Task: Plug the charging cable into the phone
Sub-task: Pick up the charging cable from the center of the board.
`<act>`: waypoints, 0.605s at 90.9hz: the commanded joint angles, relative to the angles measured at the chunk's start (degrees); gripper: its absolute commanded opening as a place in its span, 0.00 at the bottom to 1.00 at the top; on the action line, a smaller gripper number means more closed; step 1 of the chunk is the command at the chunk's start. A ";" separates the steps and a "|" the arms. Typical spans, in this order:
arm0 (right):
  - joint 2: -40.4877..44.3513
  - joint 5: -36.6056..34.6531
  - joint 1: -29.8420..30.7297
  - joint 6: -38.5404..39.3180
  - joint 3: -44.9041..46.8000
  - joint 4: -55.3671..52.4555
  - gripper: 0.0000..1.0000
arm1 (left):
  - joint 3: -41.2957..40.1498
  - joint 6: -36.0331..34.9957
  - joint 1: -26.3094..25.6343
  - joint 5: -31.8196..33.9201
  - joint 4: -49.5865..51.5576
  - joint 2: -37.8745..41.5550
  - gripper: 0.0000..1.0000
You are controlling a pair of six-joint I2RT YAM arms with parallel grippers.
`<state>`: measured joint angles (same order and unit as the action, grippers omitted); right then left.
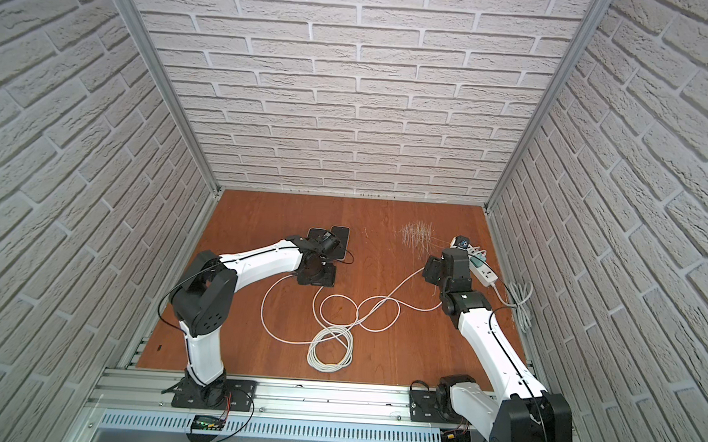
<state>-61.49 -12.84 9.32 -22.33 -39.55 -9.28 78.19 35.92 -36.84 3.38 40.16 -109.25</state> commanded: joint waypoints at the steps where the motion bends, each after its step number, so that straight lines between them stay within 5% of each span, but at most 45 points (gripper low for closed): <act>1: -0.21 2.48 0.47 -0.87 0.24 0.29 0.75 | 1.60 1.52 -0.73 0.61 2.37 -2.40 0.65; 32: -2.00 5.39 0.86 -0.80 0.35 1.00 0.71 | -0.23 2.31 -0.86 1.05 1.60 -3.84 0.54; 55: -1.76 10.42 1.31 -1.03 1.15 2.95 0.65 | -2.77 2.19 -1.77 -1.02 -1.49 -2.38 0.13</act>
<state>-63.59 -6.35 9.93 -22.59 -39.55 -9.39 77.32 37.71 -38.06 3.73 40.40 -112.75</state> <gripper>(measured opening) 0.655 0.187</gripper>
